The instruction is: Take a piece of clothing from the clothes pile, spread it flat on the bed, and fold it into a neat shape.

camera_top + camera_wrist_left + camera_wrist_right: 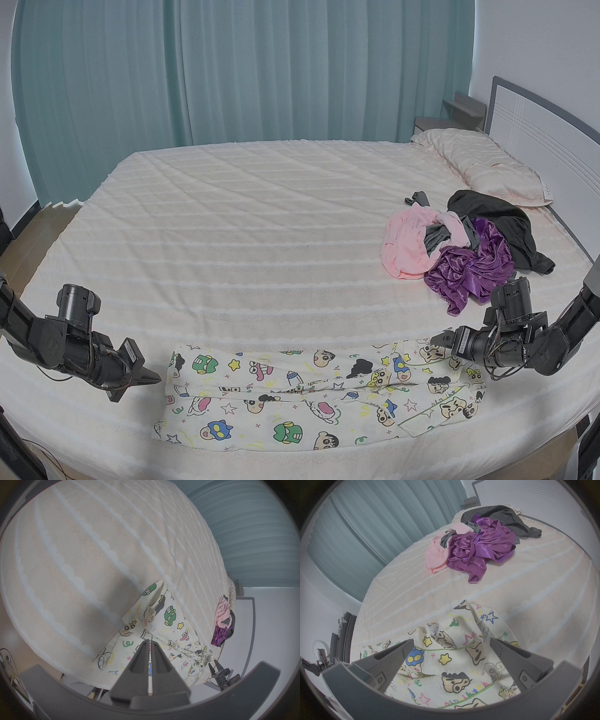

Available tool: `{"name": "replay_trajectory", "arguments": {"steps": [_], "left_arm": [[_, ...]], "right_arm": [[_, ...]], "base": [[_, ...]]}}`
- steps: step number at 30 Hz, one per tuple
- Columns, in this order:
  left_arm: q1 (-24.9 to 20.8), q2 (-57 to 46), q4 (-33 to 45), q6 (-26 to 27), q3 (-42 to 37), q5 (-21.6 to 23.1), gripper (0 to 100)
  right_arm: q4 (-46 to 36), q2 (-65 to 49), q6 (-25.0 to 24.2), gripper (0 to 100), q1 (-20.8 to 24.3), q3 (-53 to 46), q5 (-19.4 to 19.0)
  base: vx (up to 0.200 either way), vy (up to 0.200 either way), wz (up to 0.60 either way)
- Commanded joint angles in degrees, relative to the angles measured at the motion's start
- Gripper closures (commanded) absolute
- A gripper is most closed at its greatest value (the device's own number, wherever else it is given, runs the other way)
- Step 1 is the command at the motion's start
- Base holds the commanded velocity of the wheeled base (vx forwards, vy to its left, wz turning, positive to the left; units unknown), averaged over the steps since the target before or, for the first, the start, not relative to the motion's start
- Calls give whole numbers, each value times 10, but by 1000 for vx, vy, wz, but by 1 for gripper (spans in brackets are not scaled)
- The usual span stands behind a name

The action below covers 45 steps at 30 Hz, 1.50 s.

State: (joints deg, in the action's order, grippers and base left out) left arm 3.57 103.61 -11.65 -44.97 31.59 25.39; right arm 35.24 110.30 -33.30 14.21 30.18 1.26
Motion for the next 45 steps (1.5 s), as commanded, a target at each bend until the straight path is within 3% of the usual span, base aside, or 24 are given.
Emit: {"name": "replay_trajectory", "arguments": {"steps": [1, 10, 11, 23, 32, 45], "left_arm": [[0, -5, 0, 0, -5, 1, 100], [-2, -4, 0, 0, -6, 9, 100], [-2, -4, 0, 0, -6, 9, 100], [-2, 1, 0, 1, -8, 10, 100], [-3, 2, -9, 1, -18, 10, 100], [-4, 6, -9, 1, -19, 10, 100]], "right_arm": [[1, 23, 10, 0, -6, 2, -5], [72, 40, 26, 0, 6, -4, -18], [77, 47, 35, 100, 6, -5, -17], [80, 38, 44, 100, -1, -5, -7], [110, 42, 43, 100, -51, 17, 4], [111, 76, 37, 100, -34, 11, -1]], "base": [[0, 0, 0], [0, 0, 0], [0, 0, 0], [0, 0, 0], [0, 0, 0], [0, 0, 0]]}}
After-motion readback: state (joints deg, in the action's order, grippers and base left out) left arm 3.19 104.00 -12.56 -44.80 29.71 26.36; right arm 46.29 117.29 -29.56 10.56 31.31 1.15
